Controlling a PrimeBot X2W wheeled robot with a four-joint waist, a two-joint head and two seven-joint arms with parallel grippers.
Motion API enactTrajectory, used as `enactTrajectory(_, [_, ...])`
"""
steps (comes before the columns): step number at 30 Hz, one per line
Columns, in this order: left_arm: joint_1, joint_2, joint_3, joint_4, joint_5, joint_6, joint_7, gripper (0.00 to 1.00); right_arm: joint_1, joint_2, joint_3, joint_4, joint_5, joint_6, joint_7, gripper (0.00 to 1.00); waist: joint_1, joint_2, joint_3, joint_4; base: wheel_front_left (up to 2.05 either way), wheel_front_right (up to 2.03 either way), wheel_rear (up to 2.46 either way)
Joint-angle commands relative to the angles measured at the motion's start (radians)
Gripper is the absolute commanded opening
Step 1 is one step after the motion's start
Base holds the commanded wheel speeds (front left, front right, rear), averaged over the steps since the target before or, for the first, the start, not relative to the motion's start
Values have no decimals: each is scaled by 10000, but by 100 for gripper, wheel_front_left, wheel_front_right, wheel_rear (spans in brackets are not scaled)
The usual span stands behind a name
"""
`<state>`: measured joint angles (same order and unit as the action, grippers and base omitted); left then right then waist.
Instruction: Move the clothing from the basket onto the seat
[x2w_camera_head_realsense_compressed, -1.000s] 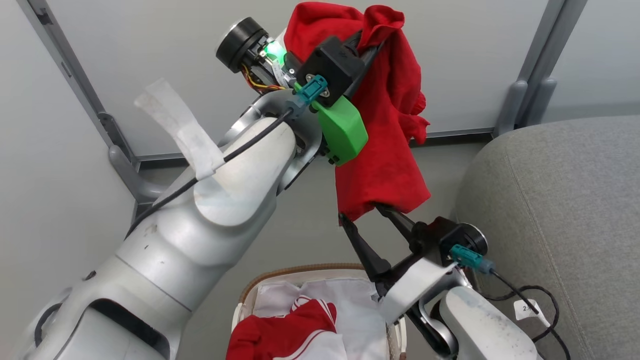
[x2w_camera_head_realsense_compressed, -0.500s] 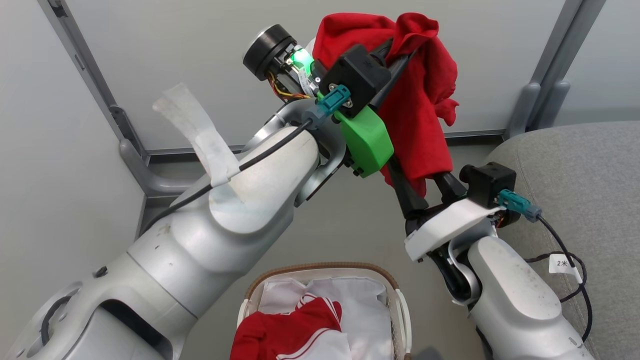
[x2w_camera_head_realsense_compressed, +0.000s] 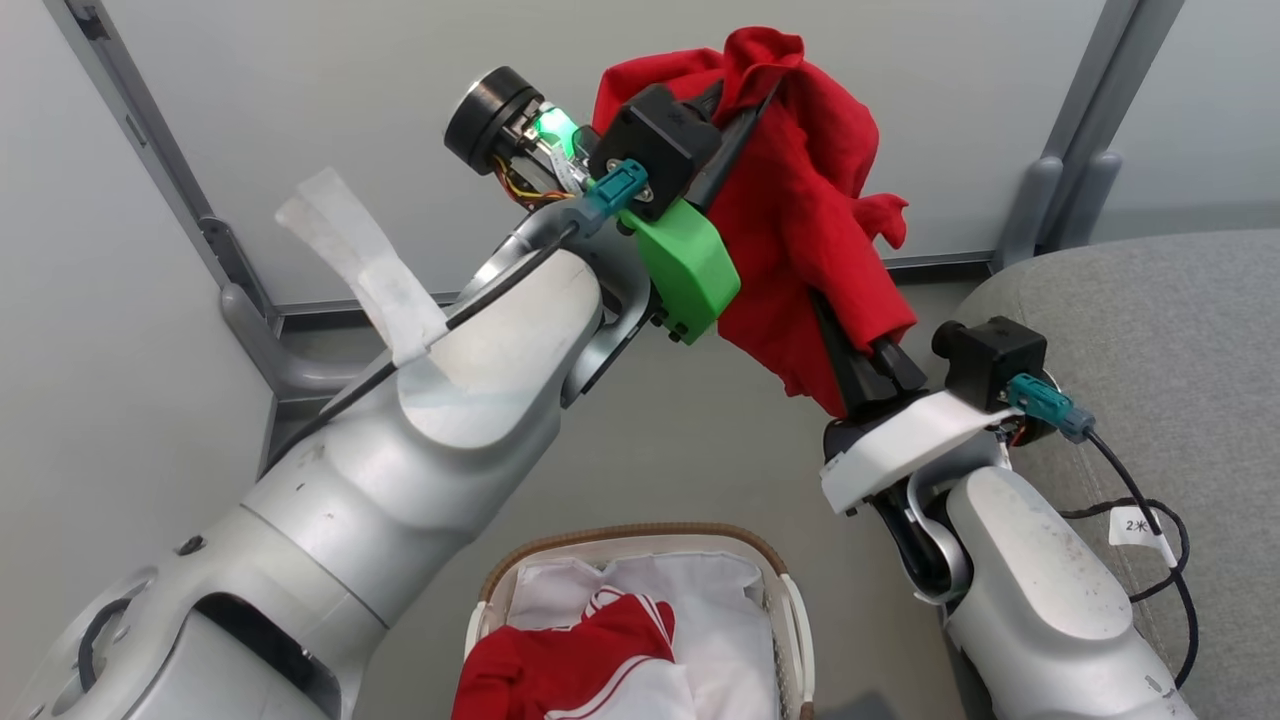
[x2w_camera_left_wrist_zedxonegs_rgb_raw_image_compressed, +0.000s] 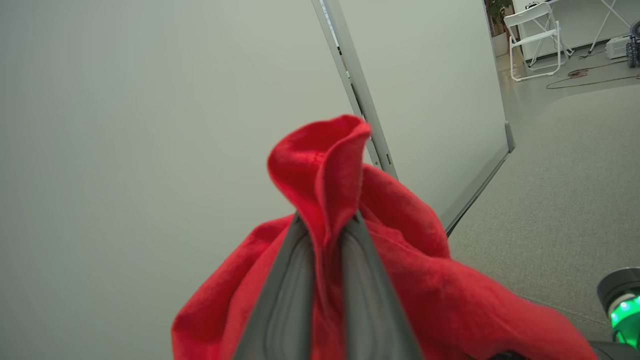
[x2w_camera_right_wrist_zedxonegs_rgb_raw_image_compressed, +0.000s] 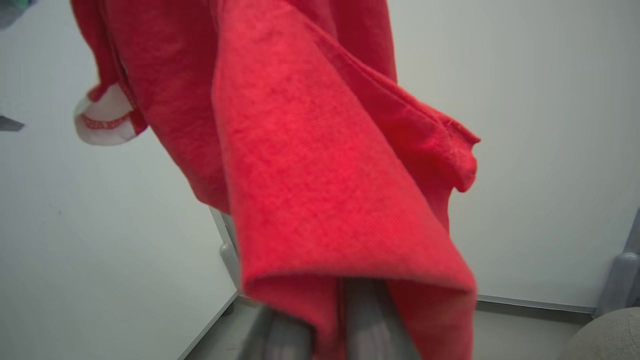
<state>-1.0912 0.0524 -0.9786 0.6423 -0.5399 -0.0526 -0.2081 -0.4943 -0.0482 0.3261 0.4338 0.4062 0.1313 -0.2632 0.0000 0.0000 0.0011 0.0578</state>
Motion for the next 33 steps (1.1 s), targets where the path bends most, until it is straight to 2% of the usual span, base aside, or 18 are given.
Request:
enactTrajectory(1, [135,82,27,115,-19,-45,-94,0,125,-40,-56,-84,-123,-10,-25,0,0,0,7,-29,0,0,0])
enactTrajectory(2, [192,100,53,193,-70,-62,-142,7,130,-40,-71,-110,-162,-10,-25,0,0,0,9,-41,0,0,0])
enactTrajectory(3, [260,121,77,268,-128,-92,-164,22,140,-41,-98,-136,-224,-10,-25,0,0,0,11,-52,0,0,0])
enactTrajectory(4, [361,154,76,331,-191,-155,-213,44,151,-41,-137,-176,-296,-10,-24,0,0,0,13,-67,0,0,0])
enactTrajectory(5, [471,180,138,377,-289,-176,-269,87,154,-41,-186,-210,-391,-10,-24,0,0,0,19,-79,0,0,0])
enactTrajectory(6, [560,195,194,415,-372,-198,-312,100,156,-40,-236,-235,-460,-10,-24,0,0,0,22,-86,0,0,0])
enactTrajectory(14, [2089,400,542,571,-601,-193,-581,100,264,-40,-996,-250,-1156,-10,-24,0,0,0,0,-123,0,0,0])
enactTrajectory(18, [3176,480,965,226,-476,-192,-558,100,398,-40,-1341,-276,-1484,-10,-24,0,0,0,9,-136,0,0,0])
enactTrajectory(24, [4639,547,1691,-380,13,-250,-563,100,615,-42,-1794,-246,-1901,-10,-24,0,0,0,47,-202,0,0,0])
enactTrajectory(33, [6389,359,2863,-1199,886,-507,-565,100,702,-40,-2114,-296,-2078,-10,-24,0,0,0,84,-296,0,0,0])
